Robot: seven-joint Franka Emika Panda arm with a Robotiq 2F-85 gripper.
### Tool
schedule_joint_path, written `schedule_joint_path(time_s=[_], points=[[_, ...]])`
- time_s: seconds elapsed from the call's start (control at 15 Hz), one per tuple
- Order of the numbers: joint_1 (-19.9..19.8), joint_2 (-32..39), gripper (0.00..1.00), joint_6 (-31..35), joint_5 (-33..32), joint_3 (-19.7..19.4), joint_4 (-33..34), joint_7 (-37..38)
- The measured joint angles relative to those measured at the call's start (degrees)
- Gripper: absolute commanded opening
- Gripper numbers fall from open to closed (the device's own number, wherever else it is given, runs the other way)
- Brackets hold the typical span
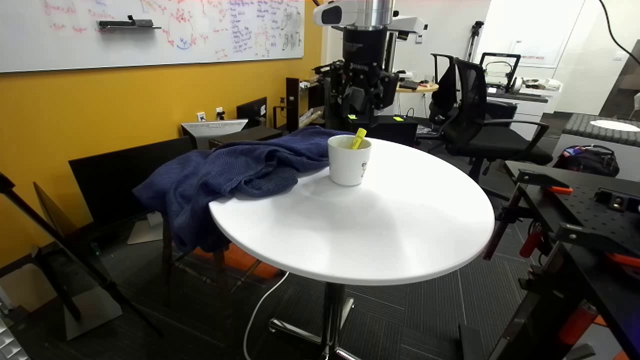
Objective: Remove the marker from the cup and put it on the table
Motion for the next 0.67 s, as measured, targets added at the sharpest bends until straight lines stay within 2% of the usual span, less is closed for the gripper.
schedule_joint_path(time_s=[0.67], points=[[-0.06, 3.77, 0.73, -3.29, -0.42, 0.0, 3.51, 0.08]])
